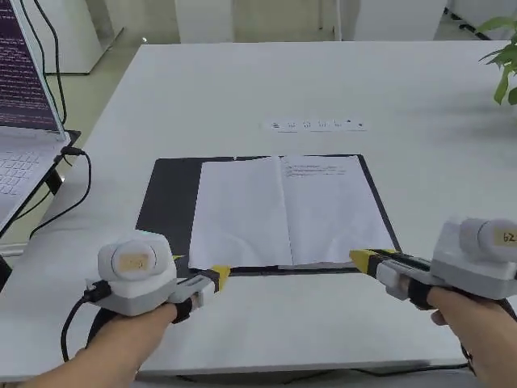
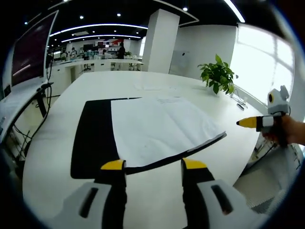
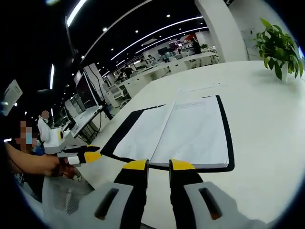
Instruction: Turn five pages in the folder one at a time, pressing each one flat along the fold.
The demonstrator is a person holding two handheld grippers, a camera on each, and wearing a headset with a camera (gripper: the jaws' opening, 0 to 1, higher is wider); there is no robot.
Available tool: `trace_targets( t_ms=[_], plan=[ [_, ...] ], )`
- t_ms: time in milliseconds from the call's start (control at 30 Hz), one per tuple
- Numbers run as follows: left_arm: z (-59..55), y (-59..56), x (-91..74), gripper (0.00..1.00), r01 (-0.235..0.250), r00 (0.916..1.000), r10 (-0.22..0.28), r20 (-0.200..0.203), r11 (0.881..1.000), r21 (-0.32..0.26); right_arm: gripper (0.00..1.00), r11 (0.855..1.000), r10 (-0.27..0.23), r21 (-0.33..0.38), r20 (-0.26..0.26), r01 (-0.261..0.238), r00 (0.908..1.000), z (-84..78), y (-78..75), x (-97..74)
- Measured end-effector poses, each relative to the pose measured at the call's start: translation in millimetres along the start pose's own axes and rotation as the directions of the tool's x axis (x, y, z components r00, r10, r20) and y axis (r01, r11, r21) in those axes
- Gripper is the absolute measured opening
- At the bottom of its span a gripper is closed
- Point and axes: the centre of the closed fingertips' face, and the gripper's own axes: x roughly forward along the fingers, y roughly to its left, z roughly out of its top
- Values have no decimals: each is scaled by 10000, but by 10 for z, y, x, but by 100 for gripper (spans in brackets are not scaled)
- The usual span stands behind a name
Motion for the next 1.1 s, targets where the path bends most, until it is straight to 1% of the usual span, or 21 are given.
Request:
trace_targets(
  t_ms=[100, 167, 267, 333, 400, 467, 567, 633, 700, 800, 967, 1033, 1100],
  plan=[
    [46, 11, -97, 50, 12, 10000, -12, -1, 9998, -189, 20, 9993, -64, -361, -88, 61, 9999, 7, -29, -66],
    [95, -4, -153, 53, 114, 9999, -113, 29, 9995, -298, 22, 9990, -47, -440, -92, 43, 9999, 28, -34, -107],
    [200, -23, -253, 58, 193, 9997, -190, 146, 9996, -220, 24, 9961, -116, -870, 25, 118, 9999, 90, -43, -175],
    [239, -38, -302, 59, 226, 9996, -222, 185, 9995, -210, 26, 9954, -172, -941, 39, 175, 9998, 103, -43, -208],
    [282, -51, -362, 60, 207, 9995, -205, 260, 9998, -83, 27, 9947, -237, -996, 97, 245, 9997, 119, -59, -231],
    [314, -52, -409, 62, 195, 9995, -194, 252, 9998, -15, 29, 9945, -240, -1017, 124, 252, 9996, 134, -67, -257],
    [377, -78, -492, 64, 184, 9993, -184, 334, 9998, -14, 34, 9948, -259, -982, 225, 280, 9994, 158, -74, -305],
    [410, -63, -526, 66, 117, 9993, -117, 363, 9999, -5, 39, 9947, -250, -989, 226, 272, 9994, 160, -82, -337],
    [418, -73, -569, 69, 79, 9996, -79, 284, 10000, 8, 43, 9942, -303, -1022, 286, 331, 9991, 165, -106, -377],
    [428, -86, -627, 74, 38, 9995, -39, 308, 10000, 20, 49, 9940, -413, -997, 315, 443, 9986, 162, -152, -429],
    [392, -132, -705, 82, -102, 9998, 95, 176, 9990, 431, 61, 9912, -723, -1083, 427, 765, 9965, 183, -256, -501],
    [380, -159, -736, 84, -98, 9999, 92, 139, 9990, 447, 65, 9902, -777, -1128, 448, 824, 9960, 197, -283, -526],
    [360, -161, -750, 86, -148, 9999, 143, 95, 9985, 526, 69, 9893, -831, -1165, 458, 880, 9955, 203, -302, -540]
  ],
)
